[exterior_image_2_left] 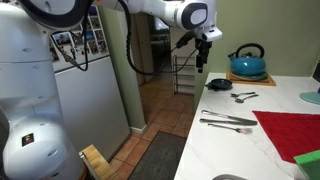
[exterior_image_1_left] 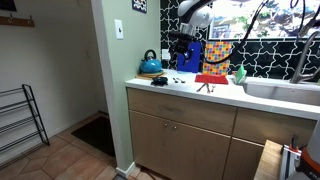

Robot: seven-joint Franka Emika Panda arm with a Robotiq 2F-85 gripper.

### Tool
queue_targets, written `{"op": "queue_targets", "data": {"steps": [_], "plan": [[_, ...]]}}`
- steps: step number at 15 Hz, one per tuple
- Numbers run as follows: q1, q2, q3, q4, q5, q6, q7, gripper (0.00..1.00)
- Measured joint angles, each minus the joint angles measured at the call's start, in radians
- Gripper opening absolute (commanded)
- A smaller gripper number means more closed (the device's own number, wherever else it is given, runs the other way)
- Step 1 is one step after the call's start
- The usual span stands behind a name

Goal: Put the plate on top of the mat

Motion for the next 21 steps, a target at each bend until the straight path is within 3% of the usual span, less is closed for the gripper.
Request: {"op": "queue_targets", "data": {"steps": [4, 10, 15, 21], "plan": [[0.0, 0.018, -0.001, 0.017, 0.0, 0.028, 0.017, 1.0], [0.01, 0.149, -0.011, 0.108, -0.036, 0.12, 0.18, 1.0], [0.034, 0.264, -0.021, 0.211, -0.074, 0.123, 0.313, 1.0], [0.045, 0.386, -0.031, 0.33, -0.122, 0.11, 0.367, 1.0]]}}
